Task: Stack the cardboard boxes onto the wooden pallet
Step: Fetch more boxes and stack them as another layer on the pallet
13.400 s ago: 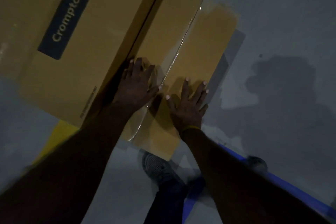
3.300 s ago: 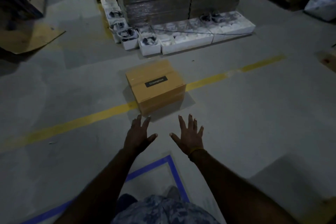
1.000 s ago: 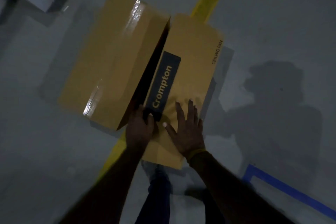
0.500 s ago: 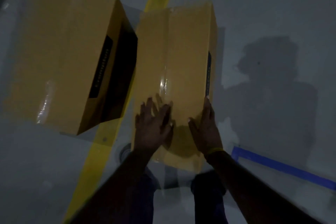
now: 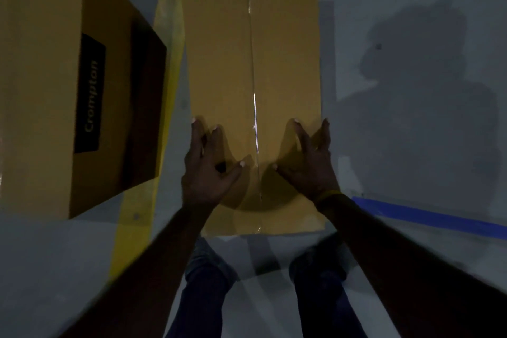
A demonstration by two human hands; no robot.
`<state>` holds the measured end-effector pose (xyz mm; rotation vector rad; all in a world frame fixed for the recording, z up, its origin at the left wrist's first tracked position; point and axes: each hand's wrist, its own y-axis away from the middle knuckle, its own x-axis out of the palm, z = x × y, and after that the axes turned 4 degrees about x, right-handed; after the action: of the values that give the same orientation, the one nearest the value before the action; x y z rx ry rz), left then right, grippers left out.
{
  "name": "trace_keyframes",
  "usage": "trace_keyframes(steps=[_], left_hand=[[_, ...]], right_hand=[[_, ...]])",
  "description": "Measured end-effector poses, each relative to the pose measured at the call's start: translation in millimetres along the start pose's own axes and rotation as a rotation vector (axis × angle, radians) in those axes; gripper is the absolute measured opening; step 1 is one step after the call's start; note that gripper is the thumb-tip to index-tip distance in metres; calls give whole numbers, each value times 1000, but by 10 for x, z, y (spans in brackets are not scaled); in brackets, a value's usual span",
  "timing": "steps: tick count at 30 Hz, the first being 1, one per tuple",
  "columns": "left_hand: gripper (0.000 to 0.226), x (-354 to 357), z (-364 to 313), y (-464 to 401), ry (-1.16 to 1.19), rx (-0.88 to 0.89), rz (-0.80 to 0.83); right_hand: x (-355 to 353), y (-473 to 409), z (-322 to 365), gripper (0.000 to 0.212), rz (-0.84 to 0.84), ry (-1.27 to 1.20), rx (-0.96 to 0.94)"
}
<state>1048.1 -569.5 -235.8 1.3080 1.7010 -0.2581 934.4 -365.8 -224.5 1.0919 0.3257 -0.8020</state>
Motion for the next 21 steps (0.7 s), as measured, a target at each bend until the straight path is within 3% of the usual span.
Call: trace_keyframes(steps=[6, 11, 17, 21], left_hand=[[84, -176, -400, 92, -204, 21, -32], [84, -667, -1014, 246, -264, -37, 39], [83, -1522, -2156, 810, -309, -74, 158], [88, -2082, -2904, 1411, -358, -26, 139]], right_hand=[[-294, 203, 161, 93, -113, 119, -36], [-954, 648, 385, 76, -120, 259, -81], [-2019, 1543, 604, 75, -31, 282, -37], [-2670, 2351, 702, 78, -46, 306, -29]])
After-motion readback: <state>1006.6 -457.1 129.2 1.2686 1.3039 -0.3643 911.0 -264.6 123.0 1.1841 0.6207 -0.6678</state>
